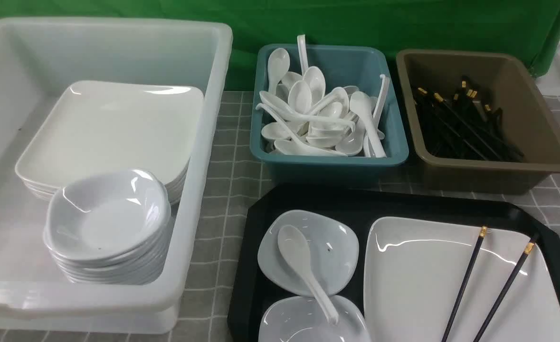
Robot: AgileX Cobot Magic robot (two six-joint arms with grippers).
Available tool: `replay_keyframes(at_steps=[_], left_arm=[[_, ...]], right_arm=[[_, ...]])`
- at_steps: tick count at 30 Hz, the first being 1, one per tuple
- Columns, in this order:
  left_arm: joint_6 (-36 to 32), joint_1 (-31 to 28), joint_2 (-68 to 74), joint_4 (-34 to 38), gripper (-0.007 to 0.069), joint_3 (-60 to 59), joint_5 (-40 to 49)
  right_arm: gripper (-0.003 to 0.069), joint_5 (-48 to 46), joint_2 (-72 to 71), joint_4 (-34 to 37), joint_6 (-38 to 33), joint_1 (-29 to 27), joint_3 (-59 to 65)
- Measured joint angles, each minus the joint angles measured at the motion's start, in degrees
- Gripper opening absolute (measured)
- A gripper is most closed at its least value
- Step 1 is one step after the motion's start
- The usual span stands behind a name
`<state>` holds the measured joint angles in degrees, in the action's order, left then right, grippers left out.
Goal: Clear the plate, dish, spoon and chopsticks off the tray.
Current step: Use the right arm to grab a pair of chopsticks from the plate
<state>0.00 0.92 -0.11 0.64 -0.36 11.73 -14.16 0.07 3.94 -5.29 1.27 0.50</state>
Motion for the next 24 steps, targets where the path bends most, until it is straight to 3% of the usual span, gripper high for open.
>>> replay_keyframes(at_steps=[18,21,24], left_arm=[[-0.35,0.0,0.0,-0.64,0.002,-0.02,-0.53],[0.48,0.0,0.0,2.27,0.002,-0.02,-4.82],[3.1,0.0,0.0,11.22,0.002,-0.02,-12.81]], right_arm=[[0.024,0.0,0.0,0.0,0.0,0.0,0.0],[0.024,0.0,0.0,0.0,0.0,0.0,0.0],[0.024,0.0,0.0,0.0,0.0,0.0,0.0]])
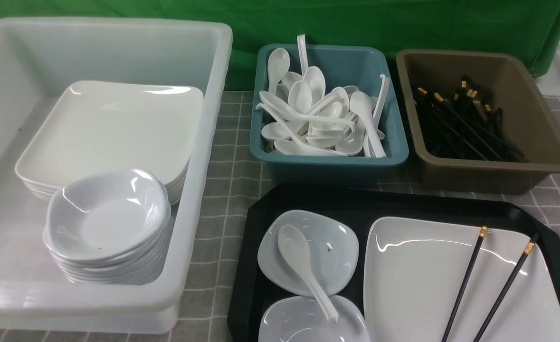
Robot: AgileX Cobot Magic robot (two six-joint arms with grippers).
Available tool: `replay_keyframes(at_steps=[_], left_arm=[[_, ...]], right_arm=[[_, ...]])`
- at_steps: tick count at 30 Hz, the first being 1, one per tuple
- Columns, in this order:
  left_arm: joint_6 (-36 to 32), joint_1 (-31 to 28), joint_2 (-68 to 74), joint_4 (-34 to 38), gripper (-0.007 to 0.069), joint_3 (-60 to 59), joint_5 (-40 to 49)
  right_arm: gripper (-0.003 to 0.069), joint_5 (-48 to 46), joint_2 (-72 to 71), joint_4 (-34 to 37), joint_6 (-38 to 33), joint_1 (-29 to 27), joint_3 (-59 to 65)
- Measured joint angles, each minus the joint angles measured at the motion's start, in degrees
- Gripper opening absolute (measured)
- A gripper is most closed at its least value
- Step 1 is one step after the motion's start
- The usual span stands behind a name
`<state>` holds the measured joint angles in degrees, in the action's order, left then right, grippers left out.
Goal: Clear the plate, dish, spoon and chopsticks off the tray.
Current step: Use the right arm to grab a pair of chopsticks from the plate
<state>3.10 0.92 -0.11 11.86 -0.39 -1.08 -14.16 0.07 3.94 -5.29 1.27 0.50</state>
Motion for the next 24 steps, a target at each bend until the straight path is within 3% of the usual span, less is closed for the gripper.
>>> replay_keyframes(at_steps=[5,8,9,11,13,15,20,22,24], left_arm=[[1.55,0.0,0.0,3.93,0.002,0.0,-10.94],[8.95,0.0,0.0,4.28,0.002,0.0,-21.73],[9.63,0.0,0.0,4.28,0.002,0.0,-21.73],[18.86,0.0,0.0,2.83,0.002,0.0,-31.1],[24.42,0.0,0.0,0.04,0.002,1.64,-32.83],[26.5,0.0,0.15,-1.72,0.002,4.32,-30.65],[33.47,0.0,10.03,-14.29,0.002,25.47,-4.51],[32.53,0.0,14.96,-15.25,0.002,31.74,4.4],[26.72,0.0,21.78,-13.76,0.002,39.13,16.12]], right_arm=[[0.024,1.84,0.0,0.05,0.0,0.0,0.0],[0.024,4.3,0.0,2.43,3.25,0.0,0.0],[0.024,4.73,0.0,2.9,3.88,0.0,0.0],[0.024,11.07,0.0,10.74,14.96,0.0,0.0],[0.024,17.1,0.0,15.43,25.92,0.0,0.0],[0.0239,20.26,0.0,16.73,29.4,0.0,0.0],[0.0234,28.61,0.0,18.06,33.15,0.0,0.0],[0.0233,30.67,0.0,18.08,33.72,0.0,0.0],[0.0218,28.66,0.0,17.1,33.97,0.16,-0.78]])
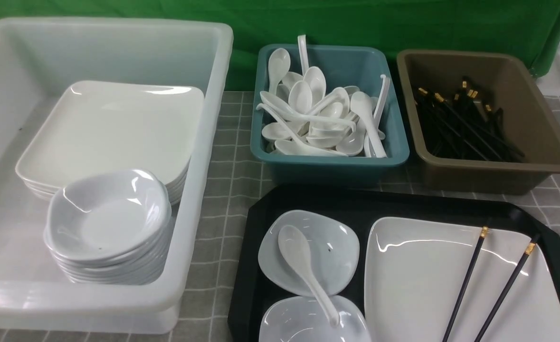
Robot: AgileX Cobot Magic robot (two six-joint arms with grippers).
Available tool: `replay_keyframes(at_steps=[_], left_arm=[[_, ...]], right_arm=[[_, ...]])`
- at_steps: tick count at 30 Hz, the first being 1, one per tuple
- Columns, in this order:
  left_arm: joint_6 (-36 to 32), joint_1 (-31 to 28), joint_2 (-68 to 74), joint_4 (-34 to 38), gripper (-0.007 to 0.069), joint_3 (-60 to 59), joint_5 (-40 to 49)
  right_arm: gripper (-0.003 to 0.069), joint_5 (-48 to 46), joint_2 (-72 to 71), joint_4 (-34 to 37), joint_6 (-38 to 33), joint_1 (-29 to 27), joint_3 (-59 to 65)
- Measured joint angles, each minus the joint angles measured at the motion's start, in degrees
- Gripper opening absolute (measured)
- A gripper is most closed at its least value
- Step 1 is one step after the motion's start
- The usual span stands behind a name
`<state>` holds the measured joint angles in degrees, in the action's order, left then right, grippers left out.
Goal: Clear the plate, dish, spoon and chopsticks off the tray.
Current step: Use the right arm to grab a pair of chopsticks from the plate
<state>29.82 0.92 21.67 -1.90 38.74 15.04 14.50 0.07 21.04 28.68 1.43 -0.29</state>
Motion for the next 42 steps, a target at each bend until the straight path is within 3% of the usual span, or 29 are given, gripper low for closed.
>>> replay_keyframes(at_steps=[3,4,6,9,12,14,15,18,19,22,24,25,30,42], left_arm=[[-11.76,0.0,9.26,4.8,0.002,8.01,14.84],[-17.02,0.0,13.66,7.34,0.002,11.24,22.0],[-23.54,0.0,19.98,10.56,0.002,14.14,29.45],[-29.27,0.0,27.38,13.8,0.002,15.77,35.29],[-33.27,0.62,36.4,17.57,0.002,15.95,38.79],[-34.05,1.6,38.08,17.96,0.002,16.0,39.05],[-34.58,4.73,40.34,17.69,0.0019,16.06,39.31],[-33.74,11.8,41.85,14.72,0.0005,16.2,39.56],[-32.4,15.16,42.03,12.59,0.0002,16.24,39.55],[-30.56,19.98,42.09,9.82,0.0001,16.24,39.55],[-28.03,25.62,42.09,6.7,0.0001,16.24,39.57],[-27.51,27.52,42.09,6.07,0.0001,16.24,39.57],[-26.43,30.75,42.09,5.3,0.0001,16.26,39.57],[-26.37,30.81,42.13,2.92,0.0001,16.31,37.72]], right_arm=[[0.0141,-12.75,1.73,-3.66,-1.6,1.19,-6.39],[0.0081,-19.32,4.48,-4.93,-3.95,1.97,-11.49],[0.0044,-29.94,9.81,-5.77,-8.49,3.21,-18.45],[0.0032,-40.22,18.4,-6.5,-12.46,4.54,-26.45],[0.004,-57.18,35.13,-8.53,-16.32,5.37,-36.28],[0.0054,-59.28,39.3,-9.19,-16.67,5.45,-37.86],[0.0096,-60.9,46.02,-10.1,-17.23,5.52,-39.77],[0.0201,-60.27,54.03,-10.73,-17.52,5.56,-40.8],[0.0279,-59.45,57.9,-10.94,-17.52,5.56,-40.93],[0.0392,-57.38,62.79,-11.0,-17.52,5.56,-41.06],[0.0565,-54.09,69.89,-11.06,-17.46,5.58,-41.1],[0.0612,-53.15,72.36,-11.11,-17.27,5.58,-41.1],[0.0685,-51.04,82.25,-11.1,-15.3,5.63,-42.51],[0.0692,-45.1,89.78,-10.59,-13.6,6.77,-46.28]])
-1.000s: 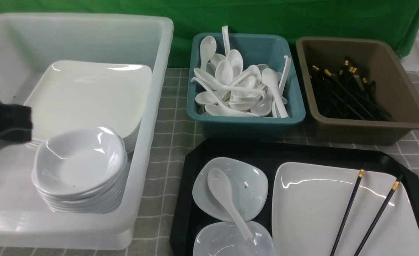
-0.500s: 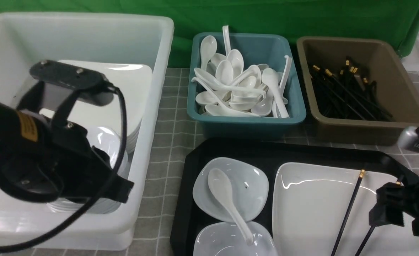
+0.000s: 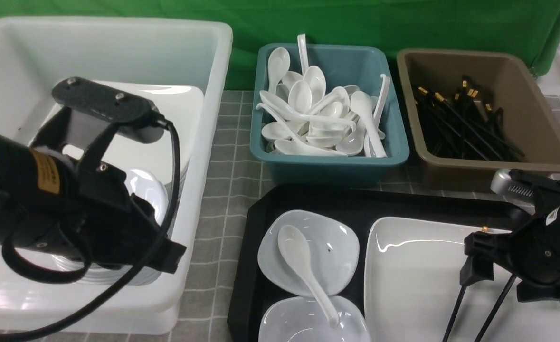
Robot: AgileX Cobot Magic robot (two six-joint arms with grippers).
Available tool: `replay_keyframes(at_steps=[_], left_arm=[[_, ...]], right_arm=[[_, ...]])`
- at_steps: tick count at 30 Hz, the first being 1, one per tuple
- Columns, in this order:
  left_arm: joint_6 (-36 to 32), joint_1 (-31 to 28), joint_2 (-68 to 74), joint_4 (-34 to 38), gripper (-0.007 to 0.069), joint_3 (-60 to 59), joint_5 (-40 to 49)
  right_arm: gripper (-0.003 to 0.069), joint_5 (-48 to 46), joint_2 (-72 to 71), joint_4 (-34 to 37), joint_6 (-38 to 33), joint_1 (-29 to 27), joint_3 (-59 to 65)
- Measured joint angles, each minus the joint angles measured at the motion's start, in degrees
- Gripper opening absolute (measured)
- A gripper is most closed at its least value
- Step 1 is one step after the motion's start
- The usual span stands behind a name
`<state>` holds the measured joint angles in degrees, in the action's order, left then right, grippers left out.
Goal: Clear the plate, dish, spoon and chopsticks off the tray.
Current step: Use the right arm to grab a pair of chopsticks from the plate
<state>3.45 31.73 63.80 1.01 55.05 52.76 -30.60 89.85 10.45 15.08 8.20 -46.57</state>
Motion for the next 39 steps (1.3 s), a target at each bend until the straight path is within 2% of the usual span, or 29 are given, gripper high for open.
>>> replay_keyframes(at_steps=[13,15,17,18,25,28,33,39], left_arm=[[0.16,0.0,0.0,-1.32,0.0001,0.0,-0.55],[0.16,0.0,0.0,-1.47,0.0001,0.0,-0.55],[0.16,0.0,0.0,-1.47,0.0001,0.0,-0.6],[0.16,0.0,0.0,-1.47,0.0001,0.0,-0.6],[0.22,0.0,0.0,-1.47,0.0001,0.0,-0.61],[0.25,0.0,0.0,-1.47,0.0001,0.0,-0.66],[0.42,0.0,0.18,-1.42,0.0001,0.0,-0.66],[0.42,0.0,0.18,-1.01,0.0001,0.0,-1.69]], right_arm=[[0.0677,3.51,5.09,-0.02,1.89,1.95,-3.55],[0.0647,3.52,5.48,0.05,1.89,2.26,-3.92],[0.0552,3.11,6.33,0.01,1.89,2.28,-4.55],[0.0552,3.11,6.33,0.01,1.89,2.28,-4.55],[0.0236,2.24,6.81,-0.08,1.89,2.28,-4.62],[0.0141,1.89,6.85,-0.01,1.91,2.28,-4.62],[0.0142,1.68,6.85,0.17,1.79,2.28,-4.62],[0.0142,-1.47,4.22,0.11,-1.61,2.28,-4.62]])
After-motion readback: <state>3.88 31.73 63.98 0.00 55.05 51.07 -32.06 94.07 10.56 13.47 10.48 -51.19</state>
